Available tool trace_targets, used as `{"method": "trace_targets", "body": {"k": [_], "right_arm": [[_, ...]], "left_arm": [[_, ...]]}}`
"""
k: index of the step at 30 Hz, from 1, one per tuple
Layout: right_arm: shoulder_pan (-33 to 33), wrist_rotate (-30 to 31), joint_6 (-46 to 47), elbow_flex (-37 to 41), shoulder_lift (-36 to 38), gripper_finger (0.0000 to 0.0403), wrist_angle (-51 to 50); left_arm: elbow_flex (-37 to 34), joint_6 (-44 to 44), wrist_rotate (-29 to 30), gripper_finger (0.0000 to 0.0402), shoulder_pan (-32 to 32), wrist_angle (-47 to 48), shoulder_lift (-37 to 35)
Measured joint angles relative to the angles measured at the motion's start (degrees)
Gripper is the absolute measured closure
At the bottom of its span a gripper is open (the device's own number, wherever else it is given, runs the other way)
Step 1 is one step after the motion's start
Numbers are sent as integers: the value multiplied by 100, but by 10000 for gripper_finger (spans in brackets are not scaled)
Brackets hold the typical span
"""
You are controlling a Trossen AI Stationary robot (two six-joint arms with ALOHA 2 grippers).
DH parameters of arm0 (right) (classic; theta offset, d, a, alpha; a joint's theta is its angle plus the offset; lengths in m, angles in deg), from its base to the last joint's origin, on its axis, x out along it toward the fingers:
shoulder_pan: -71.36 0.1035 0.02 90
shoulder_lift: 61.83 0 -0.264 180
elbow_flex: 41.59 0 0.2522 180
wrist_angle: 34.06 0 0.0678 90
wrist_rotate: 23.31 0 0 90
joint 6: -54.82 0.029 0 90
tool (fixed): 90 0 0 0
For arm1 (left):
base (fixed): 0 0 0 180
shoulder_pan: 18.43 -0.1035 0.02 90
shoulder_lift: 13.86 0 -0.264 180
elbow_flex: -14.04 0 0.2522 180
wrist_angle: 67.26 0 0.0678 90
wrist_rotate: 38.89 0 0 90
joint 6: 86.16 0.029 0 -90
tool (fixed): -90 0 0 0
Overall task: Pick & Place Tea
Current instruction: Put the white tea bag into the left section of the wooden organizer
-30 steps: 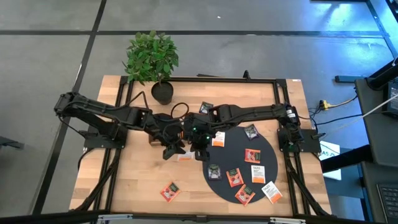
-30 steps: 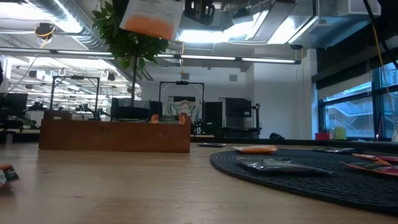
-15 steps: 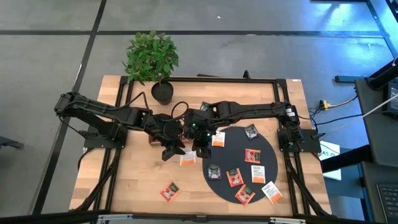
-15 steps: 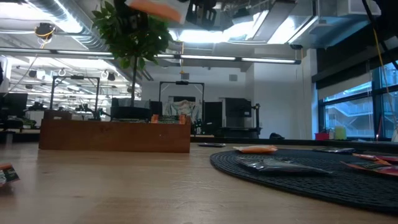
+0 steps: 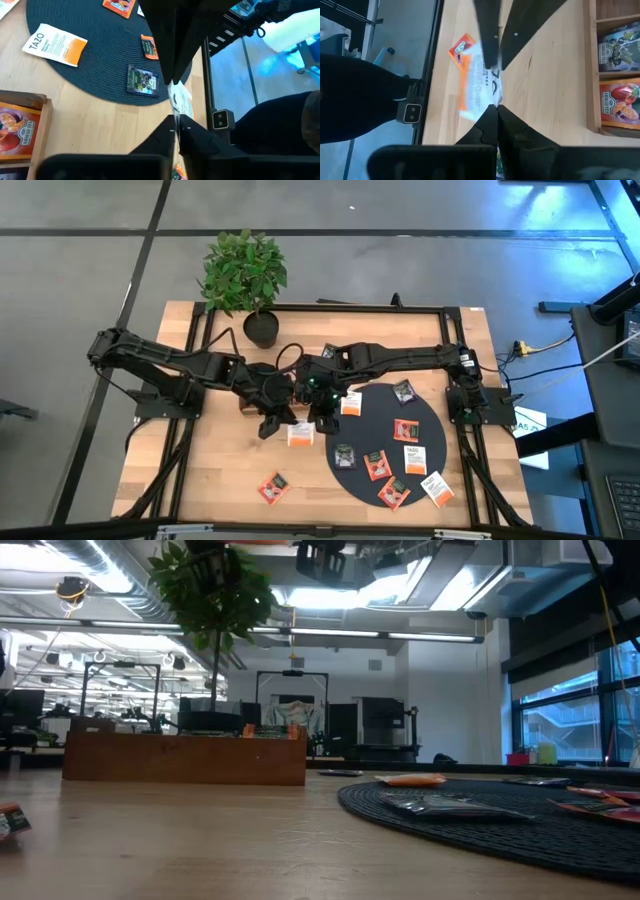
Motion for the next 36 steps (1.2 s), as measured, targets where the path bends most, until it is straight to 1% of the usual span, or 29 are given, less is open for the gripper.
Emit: {"method": "trace_targets", "body": {"k": [3,7,10,14,17,20,23,26,31,36], "right_arm": [[2,71,-9,0,0,398,28],[2,92,-454,0,9,391,62],[-23,101,-544,-2,9,366,65],[-192,194,-316,-2,67,318,-167],[-317,363,-278,-2,268,291,-551],[-339,763,-456,32,578,278,-920],[-315,1350,-464,423,1034,275,-815],[-293,1654,-403,1027,1531,274,-278],[-330,1755,-50,2267,2293,274,875],[-436,1758,324,3282,2714,274,1764]], "left_arm": [[-1,160,-8,397,0,4,-5],[-1,364,-9,399,0,30,-22],[-1,384,-3,399,-1,197,-24],[-1,384,1,399,-2,534,-137],[-1,384,113,399,-2,882,-274],[-46,387,421,399,-8,1229,-504],[-262,379,763,399,-72,1572,-851],[-703,246,1033,399,-204,1500,-1326],[-1593,99,1065,399,-528,1264,-2153],[-2387,73,1110,399,-884,1253,-2715]]}}
